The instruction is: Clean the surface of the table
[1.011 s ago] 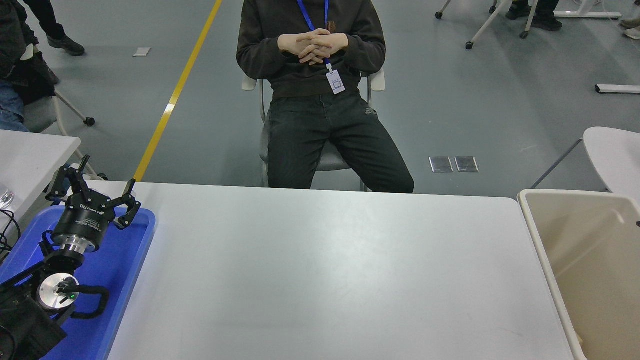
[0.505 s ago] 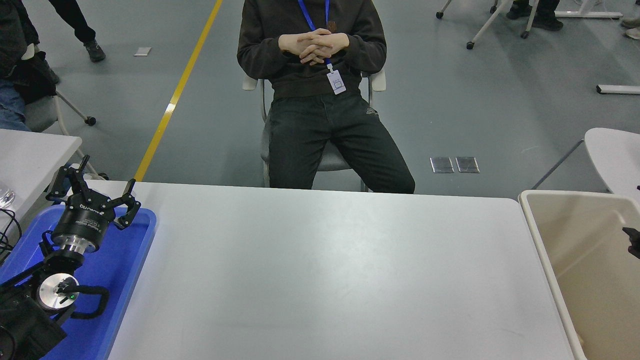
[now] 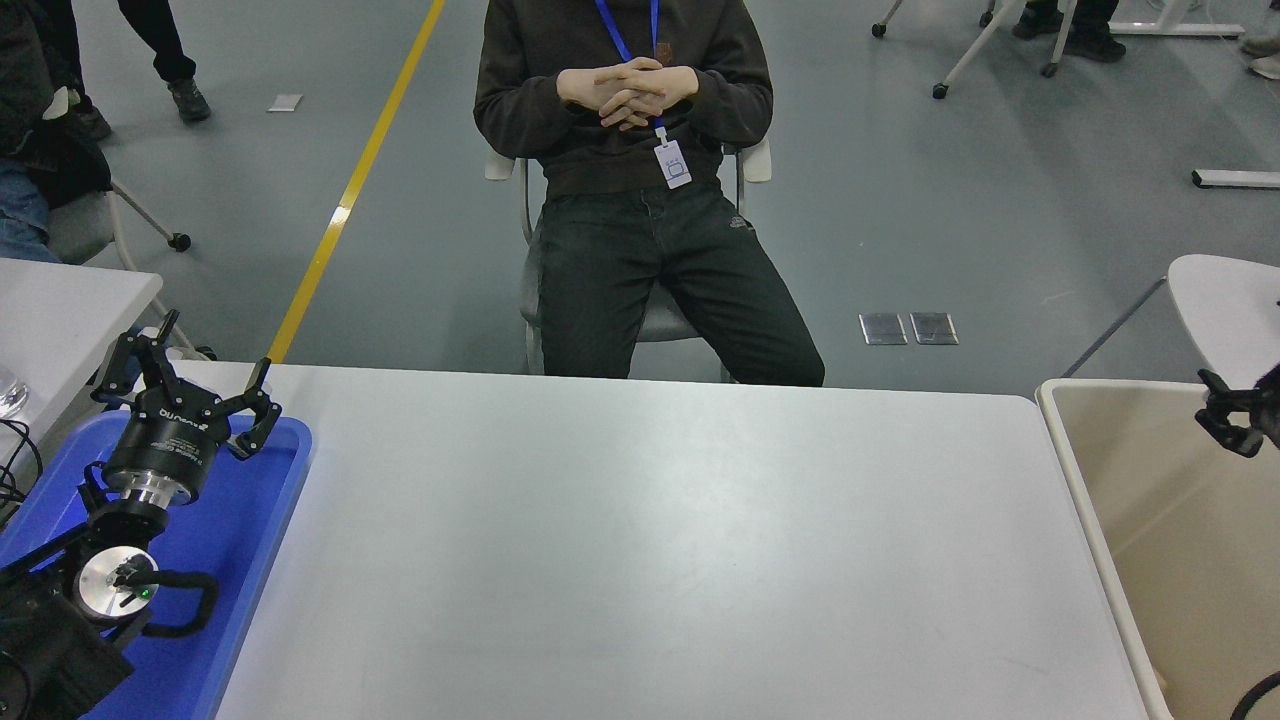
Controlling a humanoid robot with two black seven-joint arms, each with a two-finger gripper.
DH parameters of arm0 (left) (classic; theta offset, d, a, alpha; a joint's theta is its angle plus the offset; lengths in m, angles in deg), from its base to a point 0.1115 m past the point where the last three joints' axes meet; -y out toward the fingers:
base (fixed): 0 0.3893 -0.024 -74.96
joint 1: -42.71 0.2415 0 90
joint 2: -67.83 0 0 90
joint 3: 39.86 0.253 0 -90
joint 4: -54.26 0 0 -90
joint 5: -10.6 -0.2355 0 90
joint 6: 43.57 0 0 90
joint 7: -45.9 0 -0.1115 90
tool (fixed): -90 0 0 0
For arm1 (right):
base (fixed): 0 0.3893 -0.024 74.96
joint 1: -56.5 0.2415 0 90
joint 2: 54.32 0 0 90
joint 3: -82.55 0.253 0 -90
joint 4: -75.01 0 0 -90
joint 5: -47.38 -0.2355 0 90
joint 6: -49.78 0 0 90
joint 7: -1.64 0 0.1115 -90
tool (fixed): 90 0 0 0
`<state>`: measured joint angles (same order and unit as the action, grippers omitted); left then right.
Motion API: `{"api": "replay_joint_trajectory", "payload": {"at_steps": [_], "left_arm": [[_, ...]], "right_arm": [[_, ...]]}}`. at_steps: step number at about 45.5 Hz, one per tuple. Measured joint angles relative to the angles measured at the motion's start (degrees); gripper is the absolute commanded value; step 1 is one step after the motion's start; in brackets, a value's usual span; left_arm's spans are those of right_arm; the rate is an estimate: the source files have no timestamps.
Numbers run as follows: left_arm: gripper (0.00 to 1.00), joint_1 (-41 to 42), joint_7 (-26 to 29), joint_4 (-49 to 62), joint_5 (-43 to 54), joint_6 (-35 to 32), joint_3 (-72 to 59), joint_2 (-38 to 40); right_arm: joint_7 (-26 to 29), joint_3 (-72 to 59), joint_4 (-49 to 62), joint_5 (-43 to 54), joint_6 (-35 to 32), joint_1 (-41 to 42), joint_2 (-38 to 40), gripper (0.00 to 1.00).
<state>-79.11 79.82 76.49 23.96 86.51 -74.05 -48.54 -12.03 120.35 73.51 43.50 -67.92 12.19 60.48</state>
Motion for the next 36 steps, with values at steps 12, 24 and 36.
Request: {"api": "replay_joint_trajectory", "payload": {"at_steps": [12, 24, 36], "left_arm": [[1.0, 0.0, 0.0, 0.0, 0.0, 0.0, 0.01, 0.0], [1.0, 0.0, 0.0, 0.0, 0.0, 0.0, 0.07, 0.01], [1.0, 0.0, 0.01, 0.0, 0.0, 0.04, 0.08, 0.01]], "right_arm": [[-5.4, 3.89, -2.91, -1.49, -2.28, -1.03, -7.56, 1.0], [-11.46, 6.09, -5.47, -1.95, -4.09, -2.88, -12.5, 1.0], [-14.7, 6.15, -6.42, -2.04, -4.65, -4.91, -15.72, 1.0]]}}
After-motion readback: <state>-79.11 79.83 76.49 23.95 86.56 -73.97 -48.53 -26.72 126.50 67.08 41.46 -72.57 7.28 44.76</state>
